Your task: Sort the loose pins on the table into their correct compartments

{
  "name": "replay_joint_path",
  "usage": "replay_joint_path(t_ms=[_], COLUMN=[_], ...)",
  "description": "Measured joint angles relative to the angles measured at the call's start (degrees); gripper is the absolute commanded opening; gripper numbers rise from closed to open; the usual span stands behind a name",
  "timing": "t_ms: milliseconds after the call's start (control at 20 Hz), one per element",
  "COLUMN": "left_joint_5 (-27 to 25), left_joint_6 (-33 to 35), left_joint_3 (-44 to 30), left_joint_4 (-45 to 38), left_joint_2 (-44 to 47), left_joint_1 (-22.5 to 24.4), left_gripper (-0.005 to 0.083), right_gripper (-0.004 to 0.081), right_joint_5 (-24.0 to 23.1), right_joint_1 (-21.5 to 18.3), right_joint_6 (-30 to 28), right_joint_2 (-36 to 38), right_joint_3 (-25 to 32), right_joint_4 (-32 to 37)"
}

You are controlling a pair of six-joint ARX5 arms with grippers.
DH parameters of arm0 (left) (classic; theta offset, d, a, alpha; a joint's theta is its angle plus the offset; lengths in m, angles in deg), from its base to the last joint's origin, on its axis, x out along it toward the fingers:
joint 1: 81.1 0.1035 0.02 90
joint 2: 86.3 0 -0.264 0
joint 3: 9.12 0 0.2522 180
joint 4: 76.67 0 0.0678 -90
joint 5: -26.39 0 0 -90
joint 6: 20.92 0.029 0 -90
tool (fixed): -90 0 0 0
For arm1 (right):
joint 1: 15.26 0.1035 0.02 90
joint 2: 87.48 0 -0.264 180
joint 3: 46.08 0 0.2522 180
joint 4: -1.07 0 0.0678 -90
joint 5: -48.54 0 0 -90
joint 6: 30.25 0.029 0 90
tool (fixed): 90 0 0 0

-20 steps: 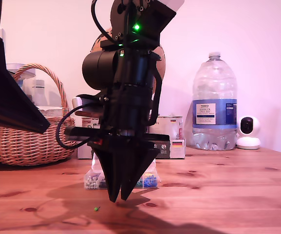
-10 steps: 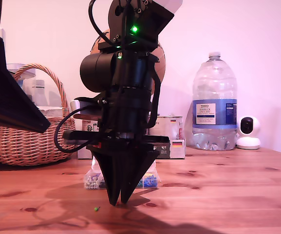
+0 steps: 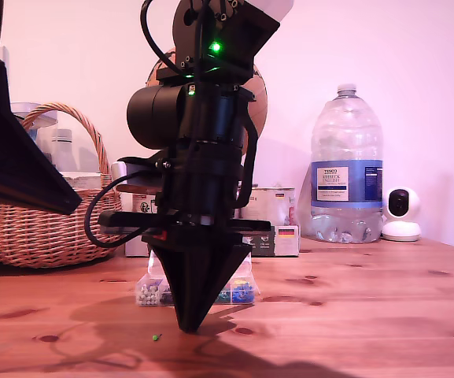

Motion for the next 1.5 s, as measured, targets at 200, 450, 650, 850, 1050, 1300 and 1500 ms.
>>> replay_joint_path(t_ms=[200, 450, 650, 850, 1050, 1300, 1500], left_joint_5=[0.0, 0.0, 0.0, 0.0, 0.0, 0.0, 0.0], left_joint_6=[0.0, 0.0, 0.0, 0.0, 0.0, 0.0, 0.0], left_joint_3=[0.0, 0.0, 0.0, 0.0, 0.0, 0.0, 0.0], left_joint_4=[0.0, 0.0, 0.0, 0.0, 0.0, 0.0, 0.0], left_joint_2=[0.0, 0.0, 0.0, 0.0, 0.0, 0.0, 0.0], left_joint_1=[0.0, 0.0, 0.0, 0.0, 0.0, 0.0, 0.0], left_gripper=[-0.0021, -0.0021, -0.0021, -0.0021, -0.0021, -0.0021, -0.0021], right_gripper=[-0.001, -0.0011, -0.0011, -0.0011, -0.0011, -0.0011, -0.0011], right_joint_5=[0.0, 0.0, 0.0, 0.0, 0.0, 0.0, -1.3], right_joint_1=[0.0, 0.0, 0.0, 0.0, 0.0, 0.0, -0.9], right_joint_6=[0.0, 0.0, -0.1, -1.2, -1.6, -2.8, -3.0], right_joint_2=[0.0, 0.0, -0.5, -1.4, -1.5, -1.5, -1.5], right_joint_3=[0.0, 0.0, -1.0, -3.0, -5.7, -8.4, -10.3], right_joint_4=[0.0, 0.0, -2.2, -4.7, -6.8, -9.2, -9.6])
